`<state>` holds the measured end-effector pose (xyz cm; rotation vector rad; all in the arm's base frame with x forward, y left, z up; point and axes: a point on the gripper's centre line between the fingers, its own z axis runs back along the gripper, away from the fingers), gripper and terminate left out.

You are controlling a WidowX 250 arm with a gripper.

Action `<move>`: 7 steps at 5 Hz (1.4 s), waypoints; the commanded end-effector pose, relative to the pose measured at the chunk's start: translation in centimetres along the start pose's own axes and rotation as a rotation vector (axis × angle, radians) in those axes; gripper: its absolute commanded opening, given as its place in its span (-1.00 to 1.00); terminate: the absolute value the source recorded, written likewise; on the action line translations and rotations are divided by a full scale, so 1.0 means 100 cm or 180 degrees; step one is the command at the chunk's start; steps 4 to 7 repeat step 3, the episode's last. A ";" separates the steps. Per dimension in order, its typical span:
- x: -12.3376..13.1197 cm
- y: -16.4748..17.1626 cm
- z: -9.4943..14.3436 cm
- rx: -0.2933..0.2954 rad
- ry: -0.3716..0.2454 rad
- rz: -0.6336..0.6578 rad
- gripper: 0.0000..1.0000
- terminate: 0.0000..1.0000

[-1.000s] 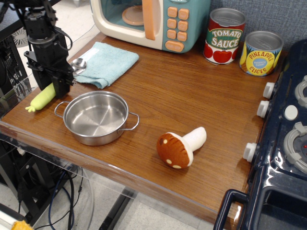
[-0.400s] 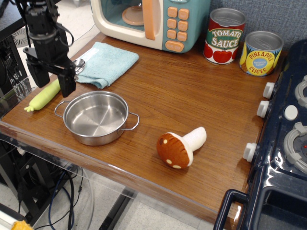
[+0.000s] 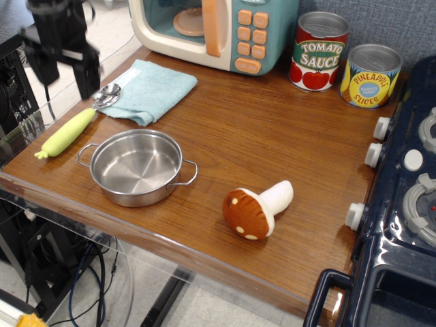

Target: Move the yellow spoon in front of the blue towel

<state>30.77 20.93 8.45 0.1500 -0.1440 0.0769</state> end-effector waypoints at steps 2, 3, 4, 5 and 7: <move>0.024 0.004 0.030 0.0110 -0.0186 0.0056 1.00 -1.00; 0.024 0.004 0.030 0.0110 -0.0186 0.0056 1.00 1.00; 0.024 0.004 0.030 0.0110 -0.0186 0.0056 1.00 1.00; 0.024 0.004 0.030 0.0110 -0.0186 0.0056 1.00 1.00; 0.024 0.004 0.030 0.0110 -0.0186 0.0056 1.00 1.00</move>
